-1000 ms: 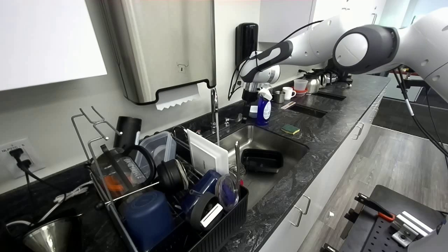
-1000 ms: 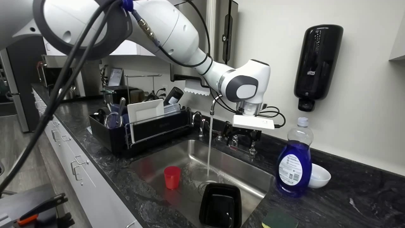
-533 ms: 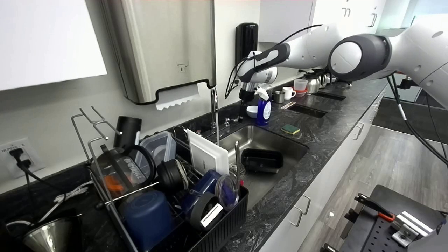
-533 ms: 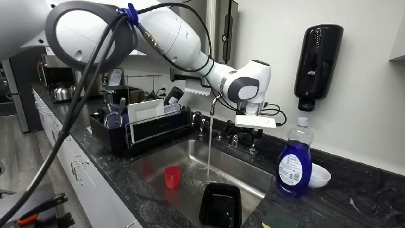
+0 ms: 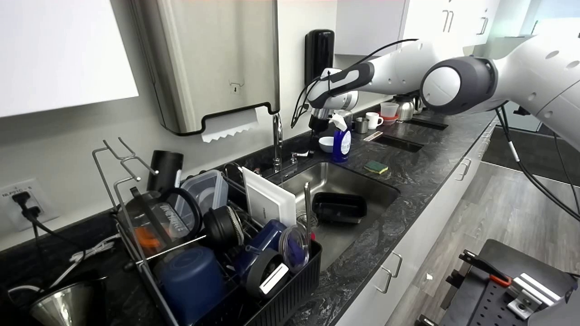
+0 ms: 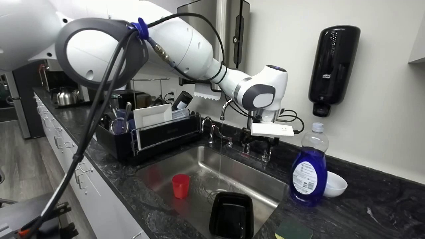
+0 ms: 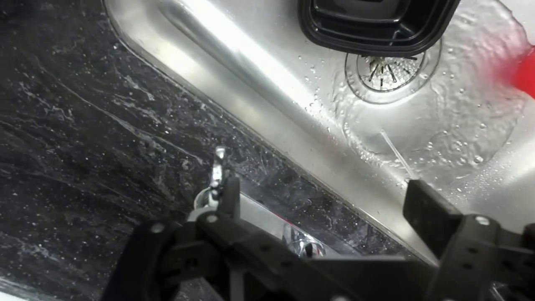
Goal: Push the right faucet handle backwards
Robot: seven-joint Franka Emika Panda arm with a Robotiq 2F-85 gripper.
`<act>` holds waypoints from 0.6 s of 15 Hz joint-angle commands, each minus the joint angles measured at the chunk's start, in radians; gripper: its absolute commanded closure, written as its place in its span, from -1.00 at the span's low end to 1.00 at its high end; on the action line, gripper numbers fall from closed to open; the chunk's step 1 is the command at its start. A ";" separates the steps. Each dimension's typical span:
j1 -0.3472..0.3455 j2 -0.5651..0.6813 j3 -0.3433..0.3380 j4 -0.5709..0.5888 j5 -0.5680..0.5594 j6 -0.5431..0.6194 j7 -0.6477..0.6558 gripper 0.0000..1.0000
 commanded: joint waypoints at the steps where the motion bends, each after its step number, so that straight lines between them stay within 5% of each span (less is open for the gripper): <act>1: -0.009 0.045 0.006 0.075 -0.012 -0.020 -0.033 -1.00; 9: -0.007 0.079 -0.001 0.136 -0.028 -0.019 -0.049 -1.00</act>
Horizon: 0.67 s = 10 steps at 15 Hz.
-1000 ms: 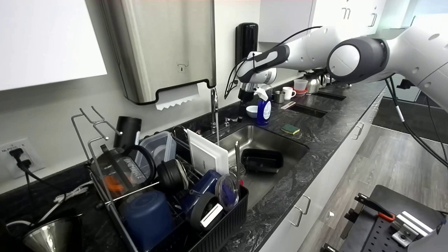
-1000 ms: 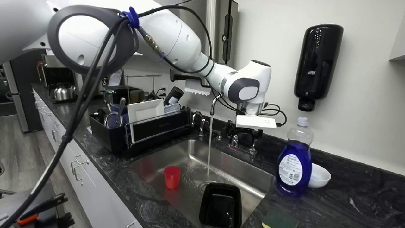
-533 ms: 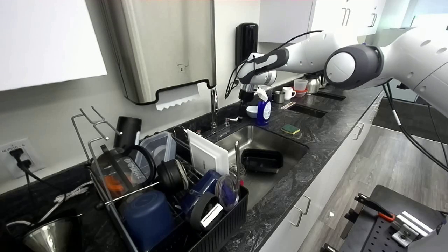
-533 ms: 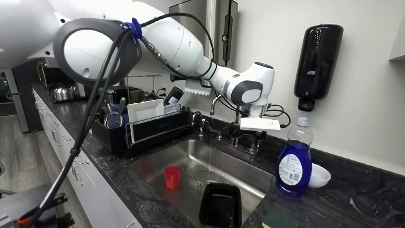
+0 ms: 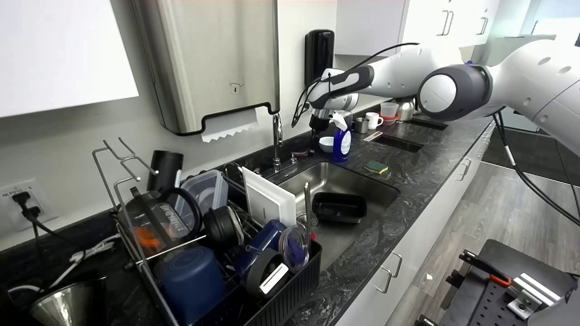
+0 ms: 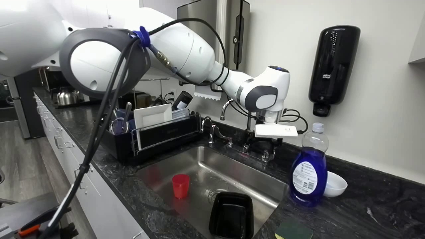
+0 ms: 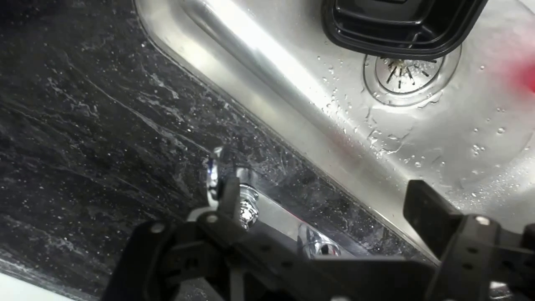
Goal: Push the right faucet handle backwards
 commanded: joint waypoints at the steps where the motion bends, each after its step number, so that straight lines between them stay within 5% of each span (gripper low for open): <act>1: -0.002 0.040 -0.001 0.072 -0.019 -0.016 -0.031 -1.00; 10: 0.008 -0.038 -0.020 -0.032 -0.027 0.006 0.003 -1.00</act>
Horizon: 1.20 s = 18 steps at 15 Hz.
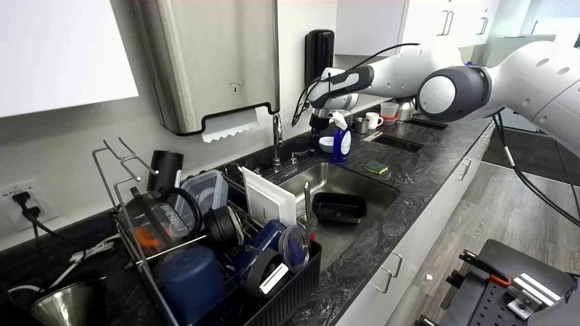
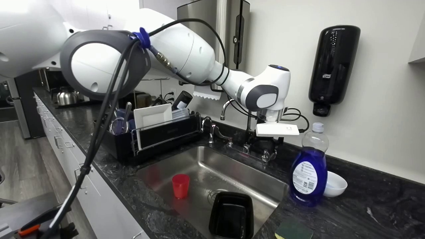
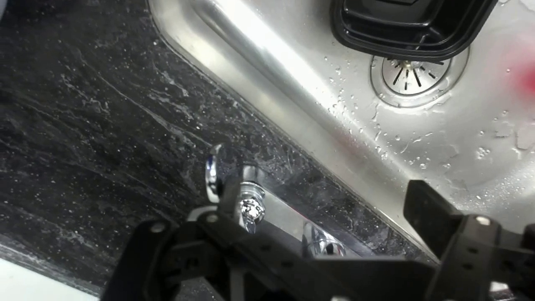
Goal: Push the right faucet handle backwards
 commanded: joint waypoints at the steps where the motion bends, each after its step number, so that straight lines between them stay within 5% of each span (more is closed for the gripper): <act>1: 0.011 -0.070 -0.021 -0.086 -0.021 0.018 0.016 -1.00; 18: 0.095 -0.663 -0.072 -0.852 -0.150 0.048 0.355 -1.00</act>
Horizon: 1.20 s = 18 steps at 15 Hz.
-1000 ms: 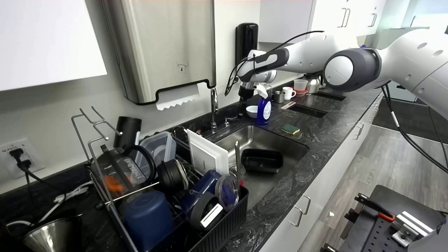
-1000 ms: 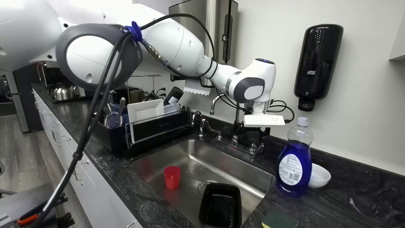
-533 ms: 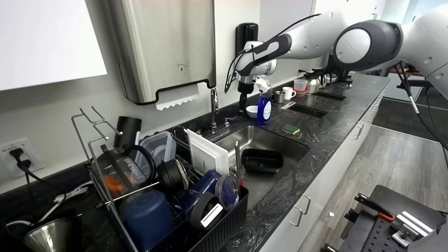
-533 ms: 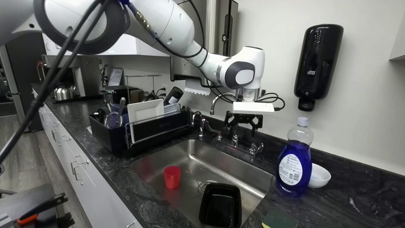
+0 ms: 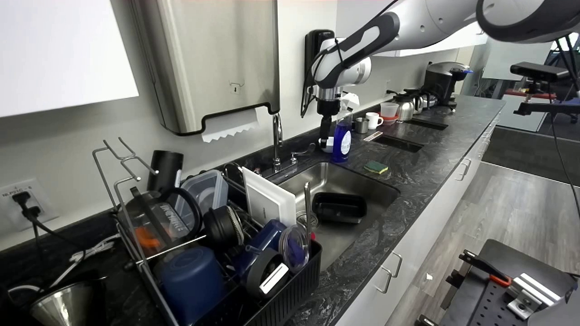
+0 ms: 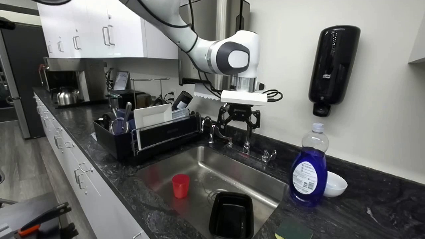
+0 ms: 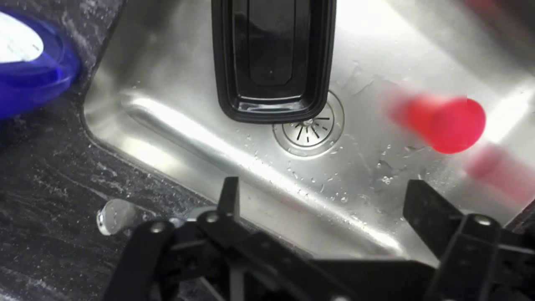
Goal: Push the right faucet handle backwards
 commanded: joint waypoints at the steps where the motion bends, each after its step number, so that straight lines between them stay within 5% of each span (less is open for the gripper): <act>1: 0.022 -0.167 -0.025 -0.242 -0.029 0.049 0.057 -1.00; 8: 0.036 -0.302 -0.032 -0.406 -0.037 0.015 0.114 -1.00; 18: 0.031 -0.286 -0.028 -0.381 -0.018 -0.002 0.093 -1.00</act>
